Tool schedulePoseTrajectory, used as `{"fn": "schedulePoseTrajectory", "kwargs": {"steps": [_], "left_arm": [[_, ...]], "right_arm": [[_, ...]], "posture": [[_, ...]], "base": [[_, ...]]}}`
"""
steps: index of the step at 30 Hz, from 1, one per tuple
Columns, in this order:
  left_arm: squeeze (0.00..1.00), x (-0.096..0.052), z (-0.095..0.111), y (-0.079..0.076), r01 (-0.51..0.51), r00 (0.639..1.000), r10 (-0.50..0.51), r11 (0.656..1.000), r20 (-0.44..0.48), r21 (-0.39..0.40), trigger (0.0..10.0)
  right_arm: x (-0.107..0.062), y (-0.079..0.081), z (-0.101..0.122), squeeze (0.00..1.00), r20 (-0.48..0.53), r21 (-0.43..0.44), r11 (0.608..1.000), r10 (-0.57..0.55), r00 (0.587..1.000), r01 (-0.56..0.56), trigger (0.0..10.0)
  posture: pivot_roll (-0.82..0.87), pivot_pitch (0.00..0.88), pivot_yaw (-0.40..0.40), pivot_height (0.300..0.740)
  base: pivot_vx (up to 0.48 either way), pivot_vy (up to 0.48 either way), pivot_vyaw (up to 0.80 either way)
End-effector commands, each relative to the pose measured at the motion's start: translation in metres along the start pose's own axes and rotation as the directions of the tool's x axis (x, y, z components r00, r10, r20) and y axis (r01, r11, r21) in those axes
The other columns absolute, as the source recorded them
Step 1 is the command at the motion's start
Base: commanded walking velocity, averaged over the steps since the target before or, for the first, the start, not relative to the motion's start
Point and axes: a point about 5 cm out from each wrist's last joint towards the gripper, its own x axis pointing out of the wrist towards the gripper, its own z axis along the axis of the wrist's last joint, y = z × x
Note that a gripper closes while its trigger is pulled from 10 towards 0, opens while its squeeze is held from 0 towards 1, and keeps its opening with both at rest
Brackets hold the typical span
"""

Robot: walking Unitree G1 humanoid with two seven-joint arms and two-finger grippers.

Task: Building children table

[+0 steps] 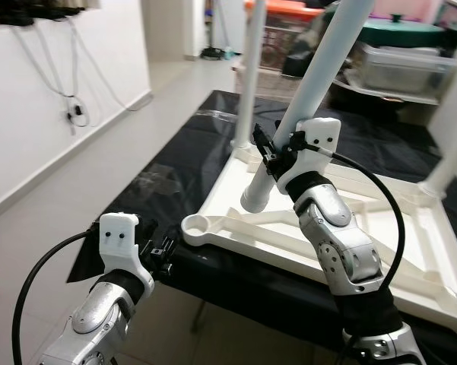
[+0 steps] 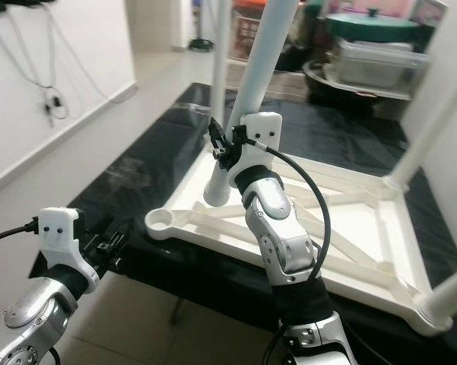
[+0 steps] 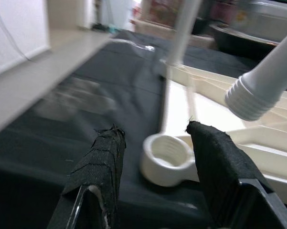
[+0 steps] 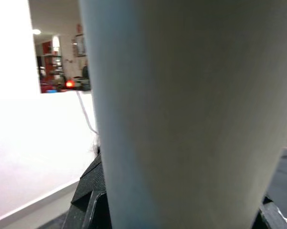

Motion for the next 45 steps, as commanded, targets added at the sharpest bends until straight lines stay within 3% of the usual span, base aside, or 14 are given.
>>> {"fn": "schedulePoseTrajectory", "kwargs": {"steps": [1, 25, 30, 39, 44, 45], "left_arm": [[0.00, 0.000, -0.001, -0.003, -0.011, 1.000, 0.011, 1.000, 0.012, 0.025, 10.0], [0.00, 0.003, -0.006, -0.008, -0.016, 0.999, 0.014, 0.998, 0.030, 0.055, 10.0], [0.00, 0.003, -0.008, -0.010, -0.013, 1.000, 0.012, 0.998, 0.024, 0.062, 10.0], [0.00, 0.002, -0.008, -0.009, -0.017, 1.000, 0.015, 0.997, 0.021, 0.070, 10.0], [0.00, 0.000, -0.009, -0.009, -0.018, 1.000, 0.017, 0.997, 0.014, 0.073, 10.0], [0.00, -0.001, -0.009, -0.010, -0.018, 1.000, 0.017, 0.997, 0.012, 0.073, 10.0]], "right_arm": [[-0.001, 0.000, 0.000, 0.00, 0.012, -0.008, 1.000, -0.011, 1.000, 0.011, 10.0], [0.000, 0.005, -0.001, 0.00, 0.021, 0.014, 1.000, -0.014, 1.000, 0.013, 10.0], [0.000, 0.005, -0.003, 0.00, 0.004, 0.038, 0.999, -0.018, 1.000, 0.018, 10.0], [0.003, -0.002, -0.010, 0.00, -0.028, 0.049, 0.999, -0.010, 1.000, 0.011, 10.0], [0.007, -0.003, -0.011, 0.00, -0.041, 0.051, 0.997, 0.059, 0.997, -0.057, 10.0], [0.010, -0.003, -0.014, 0.00, -0.066, 0.076, 0.990, 0.125, 0.990, -0.120, 10.0]], "posture": [[0.10, 0.026, -0.056, 0.740], [0.10, 0.022, -0.063, 0.740], [0.09, 0.031, -0.059, 0.740], [0.10, 0.052, -0.057, 0.740], [0.10, 0.070, -0.056, 0.740], [0.10, 0.088, -0.051, 0.740]], "base": [[0.000, 0.000, 0.80], [0.000, 0.000, 0.80], [0.000, 0.000, 0.00], [0.000, 0.000, -0.75], [0.000, 0.000, -0.59], [0.000, 0.000, 0.00]]}}
